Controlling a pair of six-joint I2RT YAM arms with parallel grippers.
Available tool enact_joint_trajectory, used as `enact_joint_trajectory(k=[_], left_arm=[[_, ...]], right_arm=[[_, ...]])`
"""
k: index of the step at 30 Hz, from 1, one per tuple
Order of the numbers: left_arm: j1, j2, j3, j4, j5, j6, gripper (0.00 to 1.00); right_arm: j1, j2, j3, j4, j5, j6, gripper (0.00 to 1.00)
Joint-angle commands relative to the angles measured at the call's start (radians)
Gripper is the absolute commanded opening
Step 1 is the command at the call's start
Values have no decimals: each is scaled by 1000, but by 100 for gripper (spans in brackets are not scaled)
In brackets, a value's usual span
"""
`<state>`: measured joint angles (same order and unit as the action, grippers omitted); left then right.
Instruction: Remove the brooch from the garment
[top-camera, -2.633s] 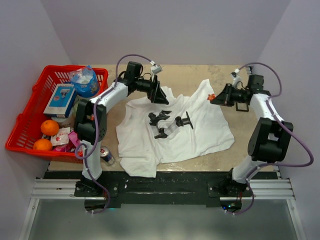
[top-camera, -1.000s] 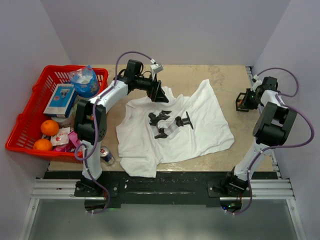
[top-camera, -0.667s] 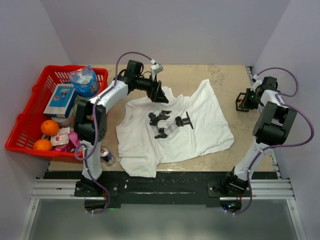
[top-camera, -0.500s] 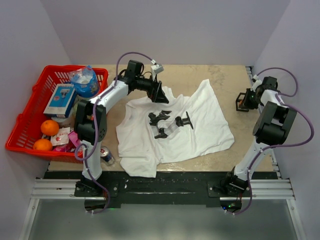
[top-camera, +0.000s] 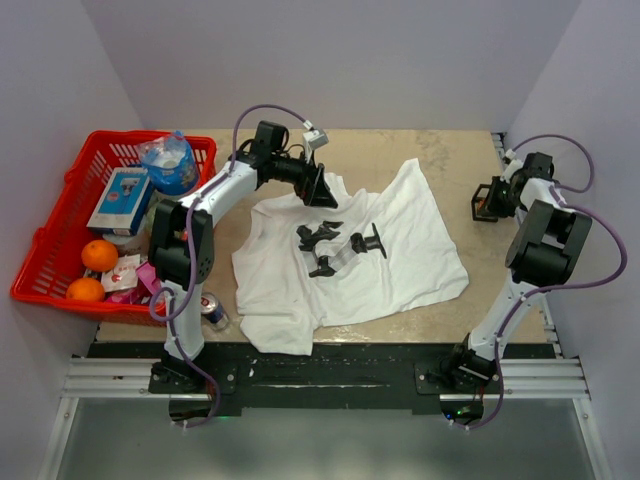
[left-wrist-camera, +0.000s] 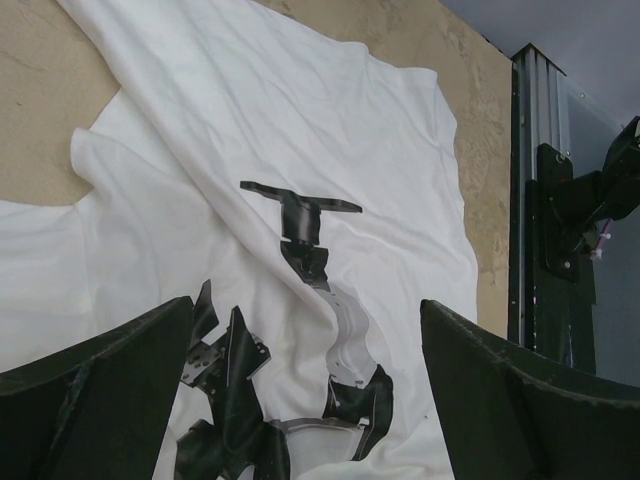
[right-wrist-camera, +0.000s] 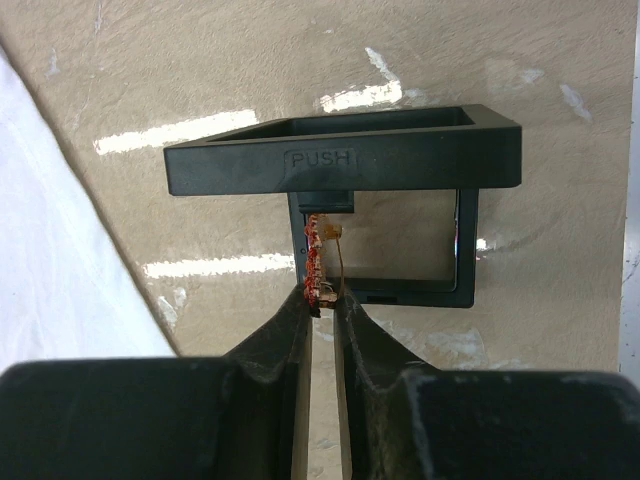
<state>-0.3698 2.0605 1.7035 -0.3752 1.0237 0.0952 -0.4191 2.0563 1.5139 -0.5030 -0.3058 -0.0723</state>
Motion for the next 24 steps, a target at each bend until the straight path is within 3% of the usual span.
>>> enact_joint_trajectory(k=[1,11,24], left_arm=[[-6,-19,18,-4,7,26,100],[-6,-10,24,5,19,14,100],[-8,-3,25,9,29,12,99]], right_arm=[[0,1,37,12,30,-6,9],[0,-15,52,6,122,5,27],[2,-31,63,3,160,-4,37]])
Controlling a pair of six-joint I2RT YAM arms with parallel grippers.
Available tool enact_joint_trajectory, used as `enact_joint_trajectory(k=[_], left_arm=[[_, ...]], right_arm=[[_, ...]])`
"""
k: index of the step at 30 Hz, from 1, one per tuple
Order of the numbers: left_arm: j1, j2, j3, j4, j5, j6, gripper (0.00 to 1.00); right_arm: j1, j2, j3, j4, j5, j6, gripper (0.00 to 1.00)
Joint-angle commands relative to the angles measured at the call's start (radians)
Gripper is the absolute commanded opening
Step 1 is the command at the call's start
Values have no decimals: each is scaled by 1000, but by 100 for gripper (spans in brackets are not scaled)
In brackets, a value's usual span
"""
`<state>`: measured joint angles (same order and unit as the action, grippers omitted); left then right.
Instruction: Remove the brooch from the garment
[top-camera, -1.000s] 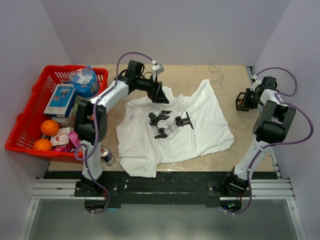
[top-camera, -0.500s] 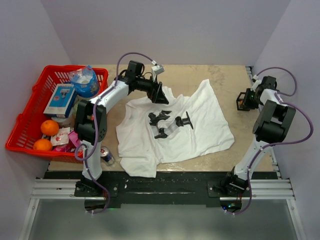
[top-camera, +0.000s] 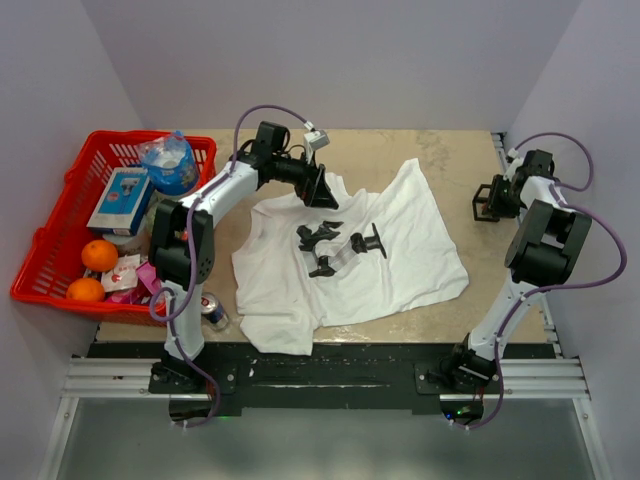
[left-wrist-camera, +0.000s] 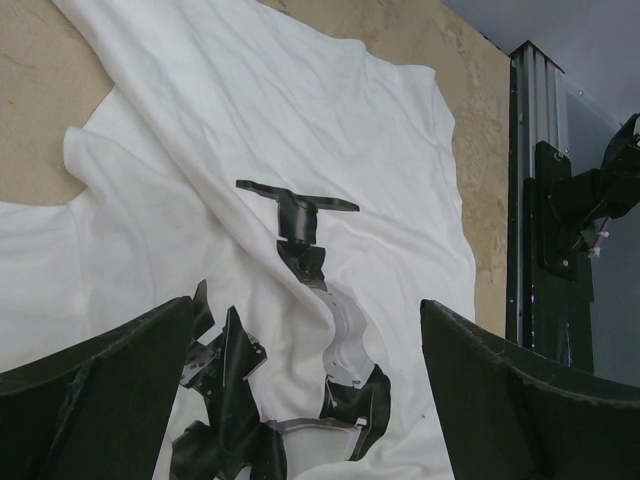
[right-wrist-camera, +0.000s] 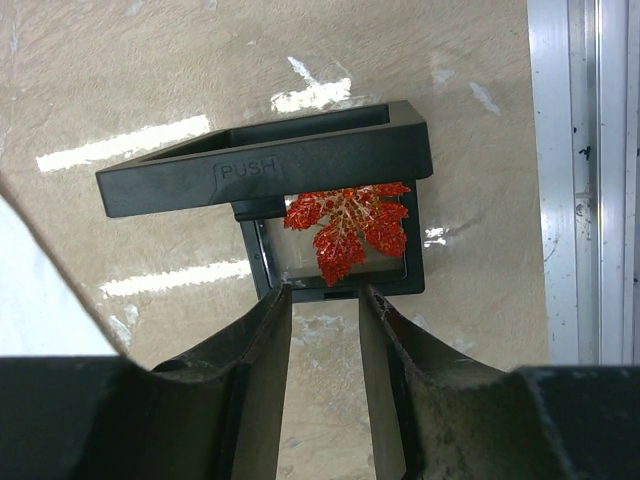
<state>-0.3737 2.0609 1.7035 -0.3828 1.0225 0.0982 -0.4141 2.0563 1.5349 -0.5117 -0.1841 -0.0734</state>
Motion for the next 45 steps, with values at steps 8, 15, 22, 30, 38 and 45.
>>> enact_joint_trajectory(k=[8,15,22,30,38,45], left_arm=[[-4,-5,27,16,34,11,100],[-2,-27,27,-16,21,51,100],[-2,-51,57,-27,-258,57,100],[-2,-53,169,-37,-473,70,100],[21,-39,324,-38,-559,92,100],[74,-39,370,25,-608,31,99]], right_arm=[[-5,-62,30,1,51,-5,41],[-3,-208,25,-120,40,21,53],[47,-340,68,-142,-132,66,99],[392,-292,381,-147,203,35,99],[431,-174,695,-154,103,112,99],[439,-192,803,-93,-46,126,99]])
